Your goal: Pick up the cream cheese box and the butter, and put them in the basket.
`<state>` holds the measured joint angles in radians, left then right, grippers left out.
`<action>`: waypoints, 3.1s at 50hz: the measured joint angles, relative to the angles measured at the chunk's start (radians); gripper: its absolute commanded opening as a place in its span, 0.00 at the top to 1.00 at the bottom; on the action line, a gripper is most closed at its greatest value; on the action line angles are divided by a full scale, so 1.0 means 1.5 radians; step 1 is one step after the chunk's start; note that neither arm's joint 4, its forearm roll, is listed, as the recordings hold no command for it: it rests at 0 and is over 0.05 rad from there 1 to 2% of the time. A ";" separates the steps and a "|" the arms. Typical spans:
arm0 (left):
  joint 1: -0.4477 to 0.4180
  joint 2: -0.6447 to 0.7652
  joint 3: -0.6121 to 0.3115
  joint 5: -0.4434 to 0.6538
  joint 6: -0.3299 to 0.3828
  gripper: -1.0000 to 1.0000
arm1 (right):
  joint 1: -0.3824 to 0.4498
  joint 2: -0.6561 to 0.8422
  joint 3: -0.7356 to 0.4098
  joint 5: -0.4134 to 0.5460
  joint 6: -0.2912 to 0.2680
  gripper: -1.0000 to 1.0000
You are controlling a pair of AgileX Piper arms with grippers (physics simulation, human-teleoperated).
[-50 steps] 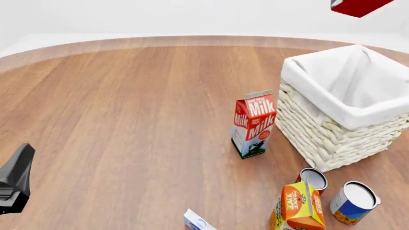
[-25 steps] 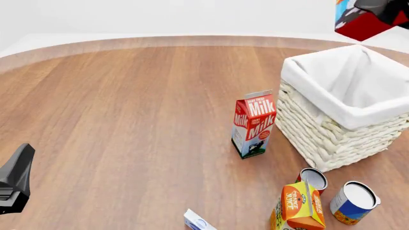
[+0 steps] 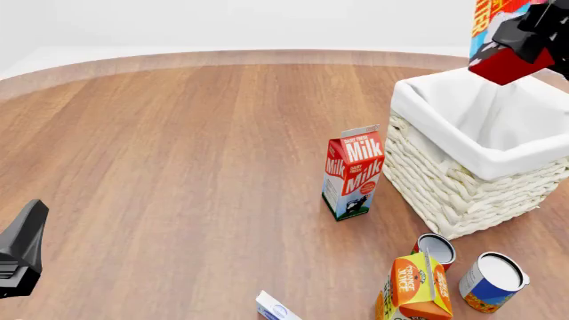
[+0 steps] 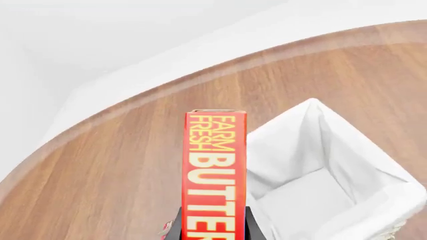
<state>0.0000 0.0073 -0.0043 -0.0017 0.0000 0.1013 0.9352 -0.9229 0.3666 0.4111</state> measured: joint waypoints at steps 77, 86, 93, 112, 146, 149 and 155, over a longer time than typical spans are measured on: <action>0.000 0.000 0.000 0.000 0.000 0.00 | -0.068 0.040 0.090 -0.053 0.032 1.00; 0.000 0.000 0.000 0.000 0.000 0.00 | -0.074 0.050 0.091 -0.062 0.039 1.00; 0.000 0.000 0.000 0.000 0.000 0.00 | -0.078 0.058 0.090 -0.069 0.045 1.00; 0.000 0.000 0.000 0.000 0.000 0.00 | -0.085 0.062 0.105 -0.077 0.049 1.00; 0.000 0.000 0.000 0.000 0.000 0.00 | -0.088 0.083 0.141 -0.108 0.046 1.00; 0.000 0.000 0.000 0.000 0.000 0.00 | -0.088 0.084 0.143 -0.109 0.045 1.00; 0.000 0.000 0.000 0.000 0.000 0.00 | -0.088 0.085 0.144 -0.110 0.045 1.00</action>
<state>0.0000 0.0073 -0.0043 -0.0017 0.0000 -0.0306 1.0630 -0.7070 0.2018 0.4782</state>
